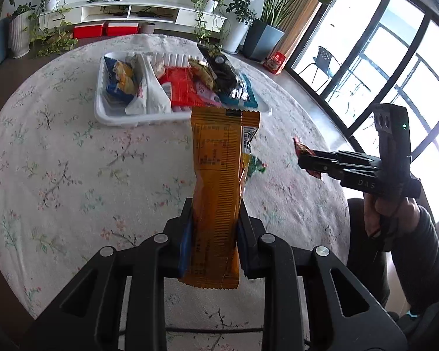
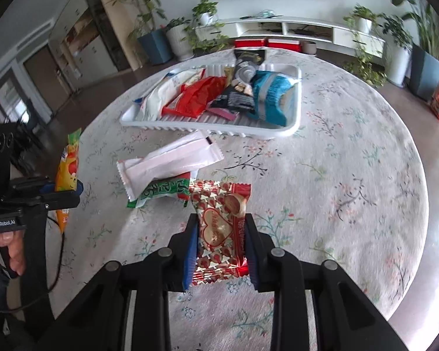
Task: Organize snacks
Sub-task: 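Carry both packets into the white tray and open both grippers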
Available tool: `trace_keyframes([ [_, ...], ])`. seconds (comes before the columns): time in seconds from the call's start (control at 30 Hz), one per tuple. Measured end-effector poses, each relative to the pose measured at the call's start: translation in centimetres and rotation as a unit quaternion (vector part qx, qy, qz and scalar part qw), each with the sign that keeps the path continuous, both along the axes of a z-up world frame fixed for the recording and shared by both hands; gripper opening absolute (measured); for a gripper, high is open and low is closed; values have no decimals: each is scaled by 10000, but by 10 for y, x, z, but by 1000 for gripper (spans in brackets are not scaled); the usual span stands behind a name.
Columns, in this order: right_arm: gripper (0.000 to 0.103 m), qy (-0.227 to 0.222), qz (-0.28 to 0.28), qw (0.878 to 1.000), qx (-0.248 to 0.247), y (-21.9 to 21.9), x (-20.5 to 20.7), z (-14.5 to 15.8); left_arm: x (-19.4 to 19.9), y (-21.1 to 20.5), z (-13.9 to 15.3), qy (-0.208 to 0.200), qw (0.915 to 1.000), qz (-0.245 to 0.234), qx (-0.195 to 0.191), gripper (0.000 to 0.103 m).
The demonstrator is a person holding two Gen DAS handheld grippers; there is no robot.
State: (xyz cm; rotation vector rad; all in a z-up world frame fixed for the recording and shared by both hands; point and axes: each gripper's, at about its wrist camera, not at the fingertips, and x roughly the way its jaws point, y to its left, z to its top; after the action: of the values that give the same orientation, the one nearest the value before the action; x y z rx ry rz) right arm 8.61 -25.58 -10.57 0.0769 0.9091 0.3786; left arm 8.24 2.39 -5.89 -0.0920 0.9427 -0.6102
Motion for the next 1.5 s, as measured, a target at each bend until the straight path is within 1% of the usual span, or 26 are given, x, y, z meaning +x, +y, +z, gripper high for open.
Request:
trace_keyframes([
  [0.17, 31, -180, -618, 9974, 334, -26, 13, 27, 32, 7, 28, -242, 9996, 128, -88, 23],
  [0.27, 31, -361, -840, 9951, 369, -34, 29, 51, 58, 9, 47, -408, 9990, 196, -60, 23],
  [0.4, 31, -731, -721, 9941, 359, -22, 46, 85, 96, 7, 71, -577, 9979, 278, 45, 23],
  [0.53, 31, -1080, -445, 9928, 276, 6, 72, 116, 137, -2, 88, -644, 9972, 325, 201, 23],
  [0.63, 31, -1092, -294, 9934, 197, 33, 105, 124, 167, -16, 90, -629, 9966, 375, 370, 23],
  [0.73, 31, -897, -169, 9957, 132, 56, 136, 120, 190, -24, 76, -478, 9966, 427, 511, 24],
  [0.83, 31, -662, -79, 9978, -51, 80, 164, 106, 206, -29, 58, -345, 9966, 445, 606, 24],
  [0.93, 31, -430, -58, 9990, -132, 94, 187, 90, 218, -28, 40, -218, 9965, 479, 645, 24],
  [1.13, 31, 8, -229, 9991, -370, 105, 211, 53, 232, -18, 5, 36, 9964, 539, 650, 24],
  [1.23, 31, 82, -229, 9987, -448, 107, 217, 42, 237, -17, -2, 84, 9964, 536, 644, 24],
  [1.4, 31, 205, -248, 9978, -582, 113, 226, 28, 242, -18, -5, 119, 9962, 543, 667, 25],
  [1.5, 32, 241, -222, 9970, -698, 117, 228, 22, 243, -18, -7, 172, 9957, 576, 699, 27],
])
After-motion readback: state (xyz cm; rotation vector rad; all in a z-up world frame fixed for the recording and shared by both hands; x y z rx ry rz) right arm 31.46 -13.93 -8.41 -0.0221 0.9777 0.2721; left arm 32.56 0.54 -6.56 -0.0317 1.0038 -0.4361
